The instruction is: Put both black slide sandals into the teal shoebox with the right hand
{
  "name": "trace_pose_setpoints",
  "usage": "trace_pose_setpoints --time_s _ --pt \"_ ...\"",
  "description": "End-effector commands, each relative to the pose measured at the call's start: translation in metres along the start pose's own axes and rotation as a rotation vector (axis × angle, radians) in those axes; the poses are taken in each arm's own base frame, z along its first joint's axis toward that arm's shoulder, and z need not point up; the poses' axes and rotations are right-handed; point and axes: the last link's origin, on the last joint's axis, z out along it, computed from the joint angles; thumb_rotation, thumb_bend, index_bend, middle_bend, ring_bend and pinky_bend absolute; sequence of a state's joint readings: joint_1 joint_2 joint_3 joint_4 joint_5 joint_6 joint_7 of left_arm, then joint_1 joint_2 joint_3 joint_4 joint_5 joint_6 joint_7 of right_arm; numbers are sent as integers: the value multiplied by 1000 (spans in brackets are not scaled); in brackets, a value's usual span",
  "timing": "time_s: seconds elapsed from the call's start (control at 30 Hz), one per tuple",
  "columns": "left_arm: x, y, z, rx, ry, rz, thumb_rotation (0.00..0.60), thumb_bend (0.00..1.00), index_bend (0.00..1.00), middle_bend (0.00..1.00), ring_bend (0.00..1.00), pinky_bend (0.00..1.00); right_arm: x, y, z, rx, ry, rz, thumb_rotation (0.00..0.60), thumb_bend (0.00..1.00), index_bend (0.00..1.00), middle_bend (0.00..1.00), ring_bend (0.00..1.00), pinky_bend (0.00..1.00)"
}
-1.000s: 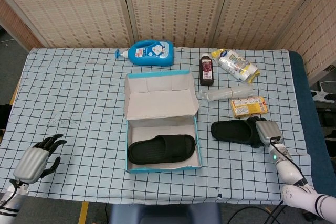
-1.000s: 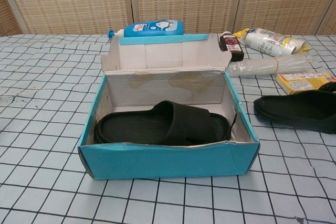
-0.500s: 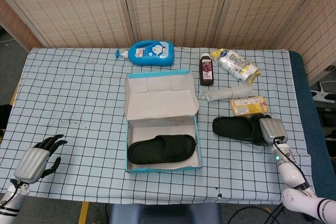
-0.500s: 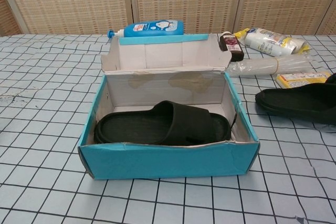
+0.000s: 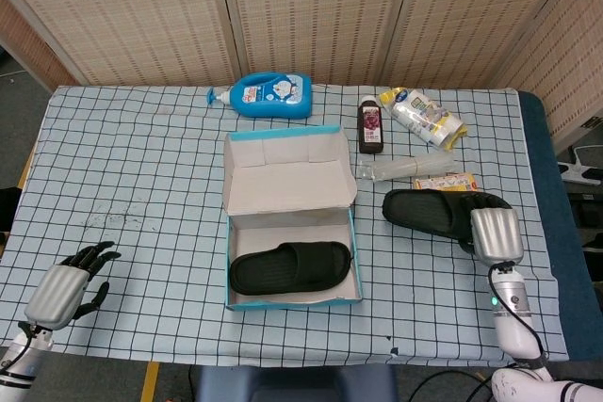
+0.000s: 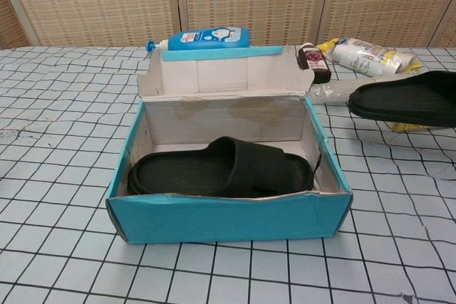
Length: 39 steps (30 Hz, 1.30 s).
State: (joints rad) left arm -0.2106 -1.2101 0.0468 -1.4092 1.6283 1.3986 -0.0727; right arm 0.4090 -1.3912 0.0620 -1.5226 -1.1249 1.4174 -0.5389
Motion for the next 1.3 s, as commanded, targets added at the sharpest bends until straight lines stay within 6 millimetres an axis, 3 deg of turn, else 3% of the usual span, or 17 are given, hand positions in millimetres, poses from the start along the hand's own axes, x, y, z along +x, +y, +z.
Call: trace_pose_setpoints --time_s 0.03,0.27,0.57,0.87,1.3 --pt "0 0 0 0 2 -1 600 501 242 138 196 396 0 -7 -11 32 -5 17 600 29 650 658 520 601" --pt "0 -1 0 1 -1 -2 600 500 243 139 196 395 9 -8 -15 34 137 -33 600 29 658 661 523 607" --pt "-1 -1 1 4 -3 -1 600 500 242 138 196 395 11 -27 -32 83 386 -122 600 29 659 663 525 609" --pt "0 -1 0 3 -3 -2 600 500 242 138 196 396 17 -75 -32 216 508 -8 600 29 659 663 525 610" --pt "0 -1 0 4 -4 -5 600 500 242 138 196 396 18 -170 -5 384 432 117 600 29 659 663 525 610"
